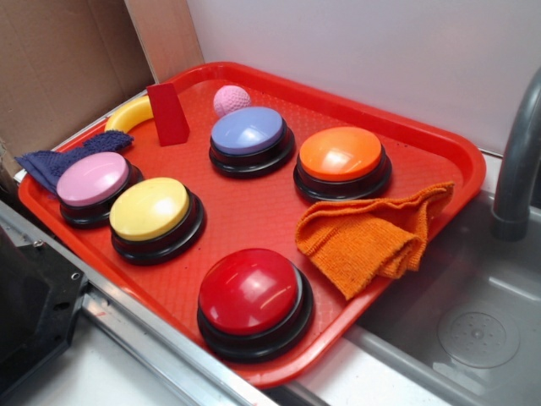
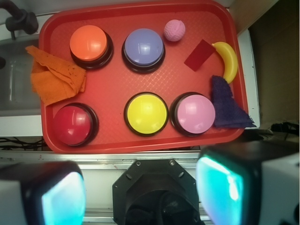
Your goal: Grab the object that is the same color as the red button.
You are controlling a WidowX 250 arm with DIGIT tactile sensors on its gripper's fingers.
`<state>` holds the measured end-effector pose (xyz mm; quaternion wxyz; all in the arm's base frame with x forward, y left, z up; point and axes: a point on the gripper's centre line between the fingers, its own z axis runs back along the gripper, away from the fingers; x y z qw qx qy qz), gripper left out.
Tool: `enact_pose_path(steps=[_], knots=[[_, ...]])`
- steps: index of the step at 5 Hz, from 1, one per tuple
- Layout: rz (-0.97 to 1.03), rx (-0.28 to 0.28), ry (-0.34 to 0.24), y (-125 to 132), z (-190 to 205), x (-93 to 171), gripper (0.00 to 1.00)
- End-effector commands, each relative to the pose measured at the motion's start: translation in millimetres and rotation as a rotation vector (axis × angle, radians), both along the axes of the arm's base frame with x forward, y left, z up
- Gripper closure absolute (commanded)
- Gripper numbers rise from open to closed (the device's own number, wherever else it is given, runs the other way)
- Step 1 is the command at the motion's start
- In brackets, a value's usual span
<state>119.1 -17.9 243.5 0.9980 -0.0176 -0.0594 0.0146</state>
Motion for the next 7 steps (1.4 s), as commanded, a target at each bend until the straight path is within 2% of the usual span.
enact_pose_path(steps=[1, 3, 4, 5, 6, 7], knots=[[0.0, 0.0, 0.0, 0.0, 0.0, 0.0, 0.0], [0.18, -0.013, -0.018, 20.3, -26.8, 32.8, 0.0], [0.329, 0.006, -0.068, 39.4, -53.2, 56.6, 0.0], [0.489, 0.005, -0.142, 69.9, -83.0, 88.3, 0.0], [0.571, 0.006, -0.182, 86.6, -103.3, 105.3, 0.0], [0.654, 0.033, -0.232, 105.7, -124.9, 119.7, 0.0]])
